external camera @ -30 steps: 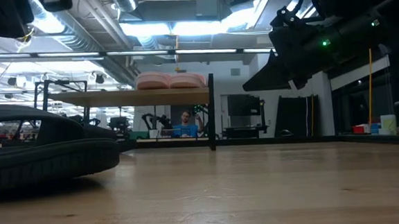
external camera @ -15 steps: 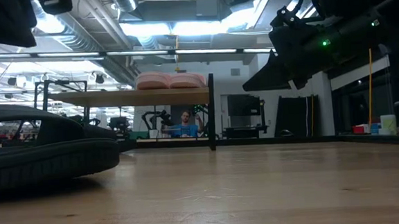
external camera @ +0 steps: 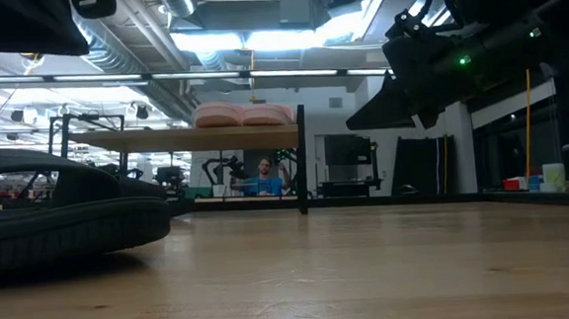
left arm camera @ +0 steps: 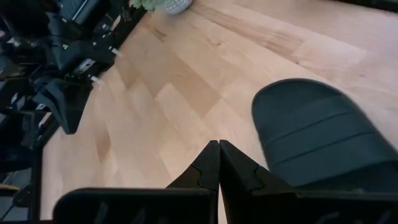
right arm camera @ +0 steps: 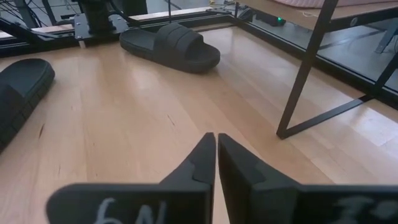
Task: Pick and place slides into the shelf
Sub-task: Put the bottom black slide on the shelf
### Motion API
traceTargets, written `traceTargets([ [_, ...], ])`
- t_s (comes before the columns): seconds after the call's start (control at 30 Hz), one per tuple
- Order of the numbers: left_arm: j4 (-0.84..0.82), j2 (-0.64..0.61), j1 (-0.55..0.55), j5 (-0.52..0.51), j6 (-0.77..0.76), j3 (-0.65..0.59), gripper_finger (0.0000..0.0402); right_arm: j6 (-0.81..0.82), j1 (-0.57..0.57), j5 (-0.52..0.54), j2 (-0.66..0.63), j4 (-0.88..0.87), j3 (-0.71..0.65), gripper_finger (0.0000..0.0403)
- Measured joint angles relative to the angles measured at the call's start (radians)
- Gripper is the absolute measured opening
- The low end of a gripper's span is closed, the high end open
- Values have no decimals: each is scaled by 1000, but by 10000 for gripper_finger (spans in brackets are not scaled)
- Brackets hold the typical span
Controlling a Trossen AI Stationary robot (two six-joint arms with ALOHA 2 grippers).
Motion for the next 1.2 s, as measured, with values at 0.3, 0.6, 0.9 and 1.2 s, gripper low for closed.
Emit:
traceTargets([
  [0.3, -3, 0, 10, -55, -45, 0, 29, 0, 0, 2, 0, 0, 0, 23],
  [0.6, -37, 0, 24, -20, -13, 0, 112, 0, 0, 2, 0, 0, 0, 23],
  [0.9, -62, 31, -26, -12, 24, 0, 81, -5, 0, 2, 0, -2, 0, 23],
  [1.2, -87, 101, -60, -27, -50, 0, 58, -4, 0, 2, 0, -6, 0, 23],
])
